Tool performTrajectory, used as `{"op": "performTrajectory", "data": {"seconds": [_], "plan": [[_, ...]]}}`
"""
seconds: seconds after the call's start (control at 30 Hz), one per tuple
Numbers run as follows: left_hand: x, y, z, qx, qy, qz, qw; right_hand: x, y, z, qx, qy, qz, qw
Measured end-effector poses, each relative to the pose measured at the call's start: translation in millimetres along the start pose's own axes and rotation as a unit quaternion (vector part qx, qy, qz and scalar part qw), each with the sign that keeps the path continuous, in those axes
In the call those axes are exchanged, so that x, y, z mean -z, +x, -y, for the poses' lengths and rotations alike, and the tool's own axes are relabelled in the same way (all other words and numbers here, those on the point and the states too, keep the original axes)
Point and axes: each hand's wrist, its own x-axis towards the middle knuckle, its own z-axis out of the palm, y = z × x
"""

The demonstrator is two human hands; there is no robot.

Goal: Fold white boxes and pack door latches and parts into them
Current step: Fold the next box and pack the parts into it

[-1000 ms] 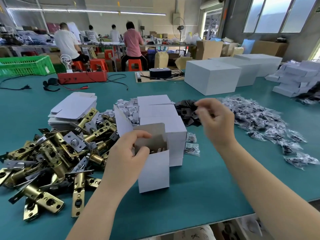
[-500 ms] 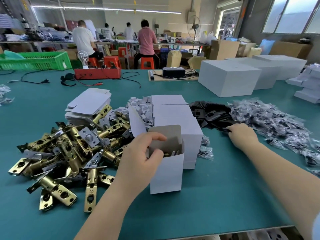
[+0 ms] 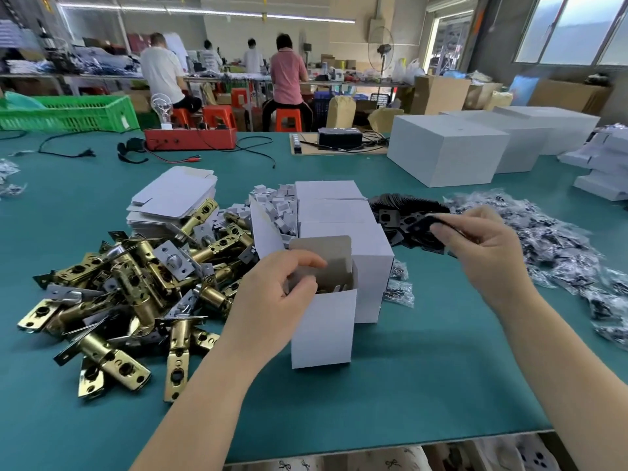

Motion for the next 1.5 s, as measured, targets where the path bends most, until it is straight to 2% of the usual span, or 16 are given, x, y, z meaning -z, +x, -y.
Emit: {"op": "performTrajectory", "data": {"seconds": [0.07, 0.17, 0.23, 0.3, 0.37, 0.5, 0.63, 0.73, 0.87, 1.07, 1.23, 1.37, 1.5], "plan": [[1.4, 1.8, -5.7, 0.018, -0.019, 0.012, 1.0, -7.9, -3.6, 35.1, 0.093, 0.025, 0.096, 0.991], [3.4, 1.8, -10.9, 0.026, -0.05, 0.016, 0.998, -23.5, -4.6, 76.8, 0.196, 0.046, 0.241, 0.95], [2.8, 1.5, -10.5, 0.057, -0.105, 0.028, 0.992, -36.0, -3.3, 93.3, 0.266, 0.001, 0.292, 0.919], [3.5, 1.0, -9.6, 0.109, -0.16, 0.022, 0.981, -49.0, -4.2, 100.9, 0.306, -0.051, 0.31, 0.899], [3.9, 0.1, -7.6, 0.134, -0.196, -0.011, 0.971, -58.5, -8.0, 99.2, 0.288, -0.075, 0.311, 0.903], [0.2, -0.8, -2.0, 0.119, -0.205, -0.071, 0.969, -65.1, -18.4, 96.3, 0.15, -0.043, 0.254, 0.954], [-1.8, -2.4, 3.0, 0.104, -0.207, -0.035, 0.972, -70.3, -25.5, 95.4, 0.145, -0.062, 0.216, 0.964], [2.0, -2.8, 9.7, 0.067, -0.166, 0.0, 0.984, -61.3, -21.2, 96.1, 0.093, -0.031, 0.267, 0.959], [4.3, -4.6, 13.3, 0.078, -0.183, -0.004, 0.98, -57.2, -17.0, 96.5, 0.118, -0.073, 0.318, 0.938], [5.5, -8.1, 16.3, 0.113, -0.253, -0.006, 0.961, -63.8, -17.3, 95.7, 0.082, -0.021, 0.217, 0.973], [5.6, -6.9, 15.9, 0.109, -0.271, -0.003, 0.956, -65.9, -25.3, 96.6, 0.083, -0.076, 0.309, 0.944], [5.2, -5.9, 16.3, 0.106, -0.248, -0.012, 0.963, -60.7, -25.7, 97.6, 0.097, -0.131, 0.353, 0.921], [3.4, -5.3, 15.3, 0.104, -0.235, -0.03, 0.966, -64.3, -27.4, 96.2, 0.164, -0.215, 0.387, 0.882]]}}
